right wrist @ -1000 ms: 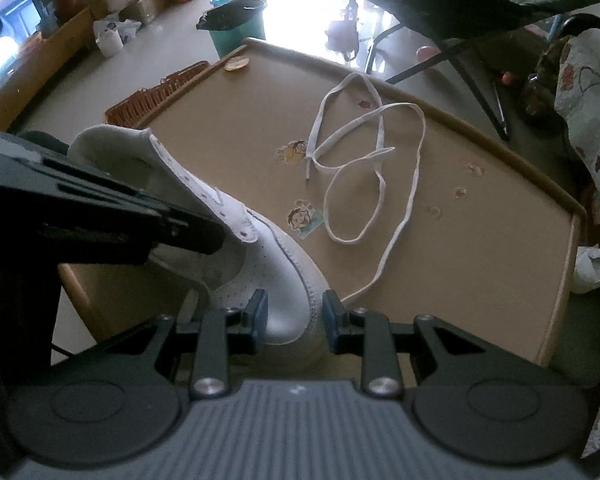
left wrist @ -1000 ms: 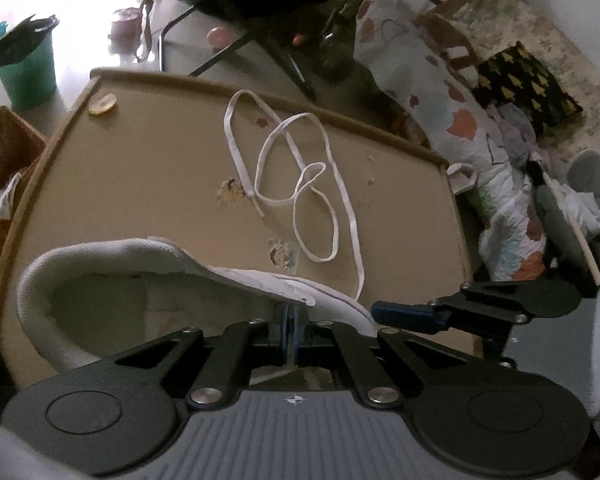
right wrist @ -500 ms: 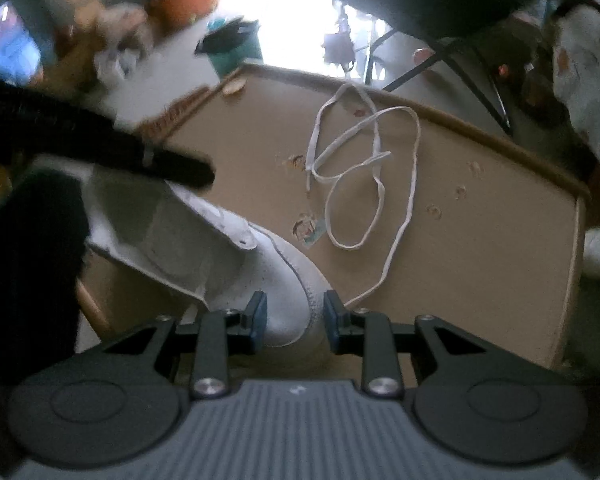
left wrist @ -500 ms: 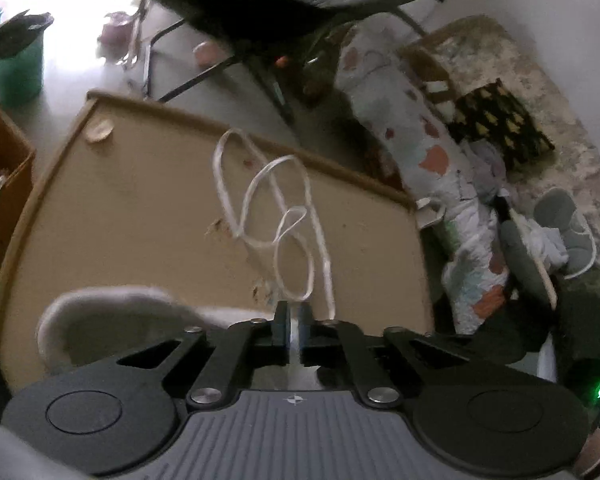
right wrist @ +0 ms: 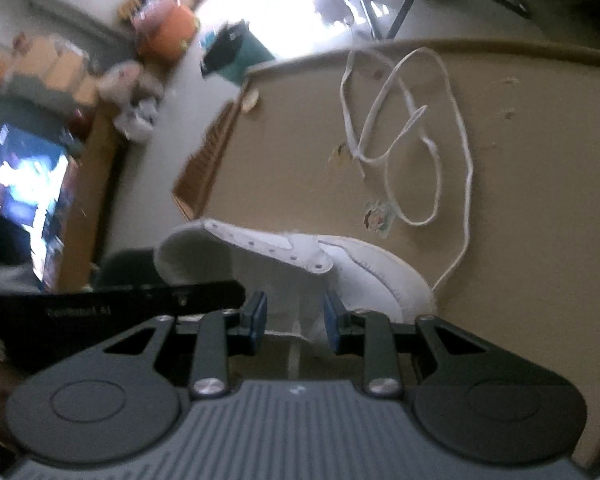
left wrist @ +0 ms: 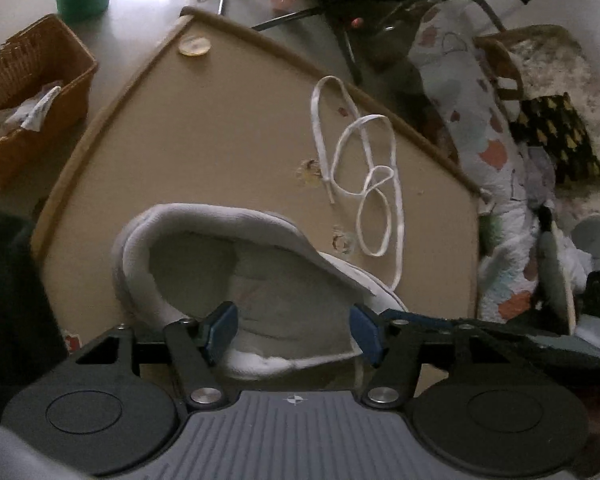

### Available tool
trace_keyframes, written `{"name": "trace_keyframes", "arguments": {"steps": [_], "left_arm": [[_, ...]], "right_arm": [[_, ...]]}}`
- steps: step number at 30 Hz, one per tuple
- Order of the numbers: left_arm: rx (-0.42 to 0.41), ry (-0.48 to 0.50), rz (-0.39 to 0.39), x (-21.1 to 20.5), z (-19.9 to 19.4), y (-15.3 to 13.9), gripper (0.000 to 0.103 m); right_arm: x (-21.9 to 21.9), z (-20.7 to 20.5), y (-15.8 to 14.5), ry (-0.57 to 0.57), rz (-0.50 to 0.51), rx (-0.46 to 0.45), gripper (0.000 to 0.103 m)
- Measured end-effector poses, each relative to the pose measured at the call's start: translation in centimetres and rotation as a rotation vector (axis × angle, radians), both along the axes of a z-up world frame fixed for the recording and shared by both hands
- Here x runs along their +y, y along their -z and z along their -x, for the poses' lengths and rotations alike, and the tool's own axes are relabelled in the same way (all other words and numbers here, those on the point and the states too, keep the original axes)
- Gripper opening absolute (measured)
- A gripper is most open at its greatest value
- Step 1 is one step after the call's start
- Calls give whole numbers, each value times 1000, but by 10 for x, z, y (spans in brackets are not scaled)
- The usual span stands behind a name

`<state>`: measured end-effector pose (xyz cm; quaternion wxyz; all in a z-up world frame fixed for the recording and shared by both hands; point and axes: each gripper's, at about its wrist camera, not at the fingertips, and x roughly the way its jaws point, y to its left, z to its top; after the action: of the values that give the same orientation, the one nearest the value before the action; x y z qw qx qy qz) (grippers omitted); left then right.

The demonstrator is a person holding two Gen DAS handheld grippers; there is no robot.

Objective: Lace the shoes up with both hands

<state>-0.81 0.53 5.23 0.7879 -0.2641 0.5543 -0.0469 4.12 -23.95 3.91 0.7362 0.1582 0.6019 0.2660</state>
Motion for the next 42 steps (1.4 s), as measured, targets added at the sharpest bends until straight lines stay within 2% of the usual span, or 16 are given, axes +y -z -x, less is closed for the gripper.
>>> {"name": "trace_keyframes", "arguments": {"steps": [4,10,14,16,21,24,27,33,39,42], "left_arm": [[13,5,-6,1,-10,14,63],[39,17,-21,2,-23,23,61],[53,38,-45,-3,-32,25,61],[63,40,-42,-1,-35,26,61],[85,10,-4,7,-38,28,62],[87,2,6,8,-37,30,62],[83,6,9,7,-36,30,62],[74,55,-3,3,-36,31,63],[55,148,-26,-3,-36,31,63],[54,161,-31,-4,-37,32,63]], "right_arm": [[16,-1,5,-33,67,7,26],[20,-2,3,-41,64,17,25],[27,-2,5,-60,97,18,23],[29,-2,7,-63,111,26,17],[33,3,12,-60,113,40,13],[32,8,10,-65,116,17,3],[28,15,6,-62,114,-29,2],[29,35,-8,-70,177,-168,2],[23,38,-13,-29,185,-217,1],[25,36,-14,-25,188,-225,1]]}}
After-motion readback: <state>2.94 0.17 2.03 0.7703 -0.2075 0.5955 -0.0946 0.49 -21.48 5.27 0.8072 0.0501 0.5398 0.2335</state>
